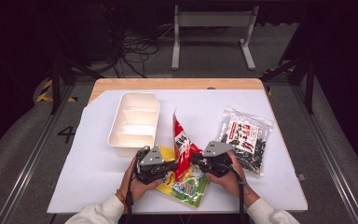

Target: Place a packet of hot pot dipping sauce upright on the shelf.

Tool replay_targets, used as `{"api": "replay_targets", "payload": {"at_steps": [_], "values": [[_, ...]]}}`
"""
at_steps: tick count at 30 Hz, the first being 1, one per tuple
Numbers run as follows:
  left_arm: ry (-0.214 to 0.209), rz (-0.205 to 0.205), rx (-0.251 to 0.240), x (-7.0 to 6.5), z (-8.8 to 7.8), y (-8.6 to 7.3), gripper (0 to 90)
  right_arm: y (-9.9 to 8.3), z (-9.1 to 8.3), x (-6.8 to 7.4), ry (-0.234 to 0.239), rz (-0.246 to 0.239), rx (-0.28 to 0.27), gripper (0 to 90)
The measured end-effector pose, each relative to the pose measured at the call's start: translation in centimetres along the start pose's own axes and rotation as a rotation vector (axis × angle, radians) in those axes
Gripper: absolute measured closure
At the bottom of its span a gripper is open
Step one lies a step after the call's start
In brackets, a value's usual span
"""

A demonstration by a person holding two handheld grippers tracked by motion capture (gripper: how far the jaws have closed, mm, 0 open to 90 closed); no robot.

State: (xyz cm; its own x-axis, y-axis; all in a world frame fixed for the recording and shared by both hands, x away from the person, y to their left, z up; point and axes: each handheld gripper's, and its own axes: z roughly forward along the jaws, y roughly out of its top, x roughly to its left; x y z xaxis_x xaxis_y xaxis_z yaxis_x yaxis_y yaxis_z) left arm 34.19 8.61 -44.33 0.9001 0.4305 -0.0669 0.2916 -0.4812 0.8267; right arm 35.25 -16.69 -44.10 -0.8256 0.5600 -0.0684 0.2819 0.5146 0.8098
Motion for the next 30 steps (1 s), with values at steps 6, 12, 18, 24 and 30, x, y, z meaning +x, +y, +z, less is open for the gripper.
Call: {"api": "replay_targets", "payload": {"at_steps": [6, 12, 18, 24, 30], "values": [[0.029, -0.076, -0.002, 1.0, 0.1, 0.0, 69.0, 0.2, 0.7, 0.9, -0.024, -0.037, -0.002, 85.7], [0.069, -0.198, -0.01, 2.3, 0.4, 0.4, 42.0, 0.1, 1.0, 1.2, 0.017, -0.065, 0.001, 82.9], [0.1, -0.203, 0.01, 1.9, 1.2, 1.3, 56.7, -0.2, 1.9, 2.4, 0.033, -0.122, 0.036, 80.0], [0.139, -0.19, -0.025, 2.1, 0.9, 1.4, 89.8, -0.3, 1.4, 2.3, 0.047, -0.11, 0.038, 76.1], [0.134, -0.134, -0.083, 1.5, 0.0, 2.1, 90.0, -0.4, 0.9, 2.3, 0.044, -0.093, 0.031, 67.9]]}}
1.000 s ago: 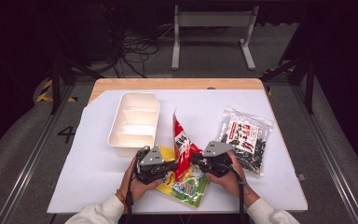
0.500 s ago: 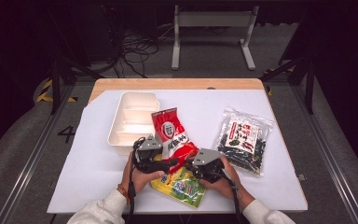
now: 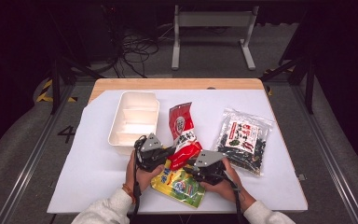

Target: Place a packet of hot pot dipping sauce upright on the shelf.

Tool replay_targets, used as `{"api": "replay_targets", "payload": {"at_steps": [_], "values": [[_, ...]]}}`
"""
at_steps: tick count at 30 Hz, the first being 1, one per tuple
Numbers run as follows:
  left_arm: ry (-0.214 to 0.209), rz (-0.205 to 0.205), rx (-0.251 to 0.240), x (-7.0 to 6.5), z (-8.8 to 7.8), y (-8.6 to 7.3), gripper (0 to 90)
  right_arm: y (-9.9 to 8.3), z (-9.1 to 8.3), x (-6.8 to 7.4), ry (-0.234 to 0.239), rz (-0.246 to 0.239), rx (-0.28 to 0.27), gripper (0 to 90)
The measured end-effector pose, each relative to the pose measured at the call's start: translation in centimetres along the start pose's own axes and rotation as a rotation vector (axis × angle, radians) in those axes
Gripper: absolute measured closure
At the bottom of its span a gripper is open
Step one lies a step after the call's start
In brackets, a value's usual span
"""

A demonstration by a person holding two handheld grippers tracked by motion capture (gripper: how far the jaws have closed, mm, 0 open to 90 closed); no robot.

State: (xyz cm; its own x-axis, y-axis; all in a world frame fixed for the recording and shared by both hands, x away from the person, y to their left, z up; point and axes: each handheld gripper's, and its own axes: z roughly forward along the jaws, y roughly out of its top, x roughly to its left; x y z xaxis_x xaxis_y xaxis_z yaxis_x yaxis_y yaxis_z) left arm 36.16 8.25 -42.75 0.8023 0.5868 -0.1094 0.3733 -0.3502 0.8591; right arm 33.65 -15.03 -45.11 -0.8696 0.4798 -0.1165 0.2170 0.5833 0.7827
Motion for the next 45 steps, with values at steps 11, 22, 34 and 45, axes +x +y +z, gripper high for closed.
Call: {"api": "replay_targets", "payload": {"at_steps": [11, 22, 34, 45], "values": [[-0.017, 0.154, -0.108, -1.3, -2.3, 2.5, 90.0, -0.9, -4.2, -0.8, -0.032, 0.075, -0.05, 55.7], [-0.029, 0.193, -0.155, -0.7, -3.4, 4.2, 90.0, -1.6, -6.6, -1.0, -0.06, 0.097, -0.066, 52.8], [0.004, 0.161, -0.226, 1.8, -6.1, 5.8, 90.0, -2.6, -9.0, -1.2, -0.093, 0.123, -0.089, 51.2], [0.072, 0.185, -0.244, 5.6, -8.1, 8.2, 90.0, -3.4, -9.6, -1.6, -0.108, 0.142, -0.084, 50.5]]}}
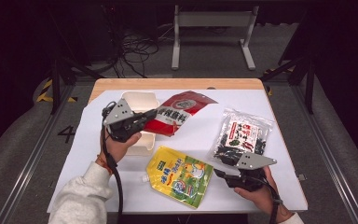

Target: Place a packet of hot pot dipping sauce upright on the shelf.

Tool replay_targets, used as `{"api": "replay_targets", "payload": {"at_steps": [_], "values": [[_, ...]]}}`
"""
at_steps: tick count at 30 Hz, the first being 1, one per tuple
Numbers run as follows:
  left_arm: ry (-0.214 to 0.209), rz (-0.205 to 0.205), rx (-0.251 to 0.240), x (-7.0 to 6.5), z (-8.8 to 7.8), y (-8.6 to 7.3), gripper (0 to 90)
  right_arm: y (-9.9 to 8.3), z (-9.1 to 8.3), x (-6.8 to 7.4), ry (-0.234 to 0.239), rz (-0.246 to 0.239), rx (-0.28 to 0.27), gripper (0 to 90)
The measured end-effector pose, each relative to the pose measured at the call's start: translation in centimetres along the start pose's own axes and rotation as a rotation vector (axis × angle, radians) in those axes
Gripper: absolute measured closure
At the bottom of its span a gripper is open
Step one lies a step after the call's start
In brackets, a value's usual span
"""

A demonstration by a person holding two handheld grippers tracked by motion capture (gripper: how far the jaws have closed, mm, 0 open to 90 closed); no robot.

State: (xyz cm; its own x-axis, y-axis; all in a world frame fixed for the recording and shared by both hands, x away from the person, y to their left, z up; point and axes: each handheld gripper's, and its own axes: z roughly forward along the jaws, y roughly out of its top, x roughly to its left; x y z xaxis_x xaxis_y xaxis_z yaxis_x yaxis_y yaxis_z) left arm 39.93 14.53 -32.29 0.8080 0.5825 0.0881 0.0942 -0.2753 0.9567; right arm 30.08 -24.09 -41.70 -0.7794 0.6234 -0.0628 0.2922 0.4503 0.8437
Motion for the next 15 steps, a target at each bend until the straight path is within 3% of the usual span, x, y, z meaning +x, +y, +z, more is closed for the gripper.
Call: {"api": "replay_targets", "payload": {"at_steps": [5, 7, 13, 15], "values": [[0.026, 0.009, -0.011, 2.8, -0.3, 1.1, 90.0, -0.2, -0.1, 0.1, -0.002, 0.004, 0.003, 50.2], [0.019, -0.007, -0.026, 4.1, -0.4, 1.2, 90.0, -0.4, -0.1, 0.1, -0.002, 0.008, 0.008, 50.2], [0.033, -0.002, -0.011, 7.7, 1.1, 1.1, 90.0, -1.1, -0.5, 0.2, -0.011, 0.026, 0.019, 50.3], [0.031, -0.007, -0.006, 8.3, 1.4, 0.9, 90.0, -1.1, -0.6, 0.3, -0.013, 0.029, 0.019, 50.3]]}}
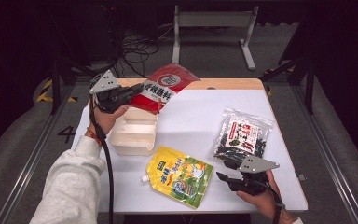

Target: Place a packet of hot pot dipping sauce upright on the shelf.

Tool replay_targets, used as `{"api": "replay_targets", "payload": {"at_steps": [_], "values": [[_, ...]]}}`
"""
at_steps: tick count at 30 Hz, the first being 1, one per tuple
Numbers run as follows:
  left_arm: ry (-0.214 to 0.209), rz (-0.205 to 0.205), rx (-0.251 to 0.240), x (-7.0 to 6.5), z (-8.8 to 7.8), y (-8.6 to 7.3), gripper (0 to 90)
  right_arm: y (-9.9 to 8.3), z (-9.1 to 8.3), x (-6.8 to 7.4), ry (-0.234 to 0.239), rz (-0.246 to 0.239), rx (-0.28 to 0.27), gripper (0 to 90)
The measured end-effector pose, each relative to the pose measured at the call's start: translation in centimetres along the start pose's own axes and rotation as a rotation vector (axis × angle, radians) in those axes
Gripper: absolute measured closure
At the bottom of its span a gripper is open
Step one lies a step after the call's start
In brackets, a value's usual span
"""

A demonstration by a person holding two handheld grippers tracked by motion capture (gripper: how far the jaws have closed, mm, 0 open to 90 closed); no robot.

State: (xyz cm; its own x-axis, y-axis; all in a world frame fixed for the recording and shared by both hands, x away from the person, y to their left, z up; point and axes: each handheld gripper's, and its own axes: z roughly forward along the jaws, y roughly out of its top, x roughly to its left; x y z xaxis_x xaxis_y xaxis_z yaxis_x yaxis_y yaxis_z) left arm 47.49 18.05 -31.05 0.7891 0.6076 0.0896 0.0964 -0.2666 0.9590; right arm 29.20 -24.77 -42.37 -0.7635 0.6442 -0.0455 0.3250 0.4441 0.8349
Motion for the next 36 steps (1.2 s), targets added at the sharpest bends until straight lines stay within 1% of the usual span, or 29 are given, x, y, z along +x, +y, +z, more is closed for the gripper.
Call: {"api": "replay_targets", "payload": {"at_steps": [4, 5, 6, 7, 8, 9, 10, 12, 13, 16, 17, 18, 19, 20, 21, 23, 25, 26, 27, 28, 29, 32, 35, 36], "values": [[0.008, -0.017, 0.012, 2.0, 1.4, -0.8, 90.0, -0.3, -0.1, 0.3, 0.002, 0.001, 0.01, 50.1], [0.008, -0.021, 0.002, 2.4, 1.7, -1.1, 90.0, -0.4, 0.0, 0.3, 0.002, 0.003, 0.016, 50.0], [-0.001, -0.028, -0.001, 2.7, 1.9, -1.2, 90.0, -0.6, 0.0, 0.4, 0.004, 0.004, 0.022, 49.9], [-0.001, -0.042, -0.005, 3.4, 2.4, -1.7, 90.0, -0.7, 0.1, 0.4, 0.008, 0.007, 0.023, 49.8], [-0.001, -0.042, -0.005, 3.4, 2.4, -1.7, 90.0, -0.7, 0.1, 0.4, 0.008, 0.007, 0.023, 49.8], [-0.01, -0.039, -0.002, 3.7, 2.6, -1.8, 90.0, -0.8, 0.1, 0.4, 0.005, 0.007, 0.028, 49.8], [-0.009, -0.043, 0.006, 4.2, 3.0, -2.2, 90.0, -0.8, 0.2, 0.5, 0.007, 0.01, 0.03, 49.5], [-0.016, -0.055, 0.015, 4.6, 3.3, -2.7, 90.0, -0.9, 0.3, 0.6, 0.013, 0.013, 0.035, 49.2], [-0.021, -0.066, 0.021, 5.1, 3.6, -3.3, 90.0, -0.9, 0.3, 0.6, 0.013, 0.014, 0.037, 49.2], [-0.022, -0.093, 0.054, 5.8, 3.9, -4.5, 90.0, -0.9, 0.5, 0.8, 0.015, 0.014, 0.045, 49.2], [-0.022, -0.093, 0.054, 5.8, 3.9, -4.5, 90.0, -0.9, 0.5, 0.8, 0.015, 0.014, 0.045, 49.2], [-0.017, -0.098, 0.064, 6.1, 3.8, -5.4, 90.0, -0.8, 0.5, 0.9, 0.019, 0.014, 0.043, 49.0], [-0.015, -0.112, 0.066, 6.3, 3.7, -5.9, 90.0, -0.8, 0.5, 1.0, 0.02, 0.012, 0.041, 49.0], [-0.015, -0.112, 0.066, 6.3, 3.7, -5.9, 90.0, -0.8, 0.5, 1.0, 0.02, 0.012, 0.041, 49.0], [-0.015, -0.118, 0.068, 6.5, 3.4, -6.2, 90.0, -0.7, 0.5, 1.0, 0.023, 0.013, 0.038, 49.0], [0.002, -0.134, 0.08, 6.8, 3.0, -6.9, 89.8, -0.6, 0.6, 1.1, 0.027, 0.01, 0.037, 48.8], [0.024, -0.122, 0.124, 7.1, 2.4, -7.6, 89.4, -0.7, 0.7, 1.1, 0.032, 0.007, 0.042, 48.7], [0.024, -0.104, 0.142, 7.1, 2.3, -7.8, 89.2, -0.7, 0.7, 1.1, 0.032, 0.006, 0.043, 48.5], [0.024, -0.104, 0.142, 7.1, 2.3, -7.8, 88.9, -0.7, 0.7, 1.1, 0.032, 0.006, 0.043, 48.5], [0.026, -0.082, 0.167, 6.9, 2.4, -8.0, 88.9, -0.6, 0.7, 1.1, 0.034, 0.006, 0.042, 48.4], [0.027, -0.062, 0.206, 6.6, 2.6, -8.1, 88.9, -0.6, 0.7, 1.1, 0.034, 0.005, 0.041, 48.4], [0.052, -0.01, 0.288, 6.1, 3.2, -8.8, 88.6, -0.5, 0.8, 1.0, 0.032, 0.003, 0.044, 47.8], [0.055, -0.019, 0.307, 6.1, 3.5, -9.2, 89.1, -0.5, 0.9, 1.0, 0.032, 0.001, 0.049, 47.5], [0.057, -0.013, 0.312, 6.1, 3.5, -9.2, 89.3, -0.5, 0.9, 1.0, 0.032, 0.001, 0.049, 47.4]]}}
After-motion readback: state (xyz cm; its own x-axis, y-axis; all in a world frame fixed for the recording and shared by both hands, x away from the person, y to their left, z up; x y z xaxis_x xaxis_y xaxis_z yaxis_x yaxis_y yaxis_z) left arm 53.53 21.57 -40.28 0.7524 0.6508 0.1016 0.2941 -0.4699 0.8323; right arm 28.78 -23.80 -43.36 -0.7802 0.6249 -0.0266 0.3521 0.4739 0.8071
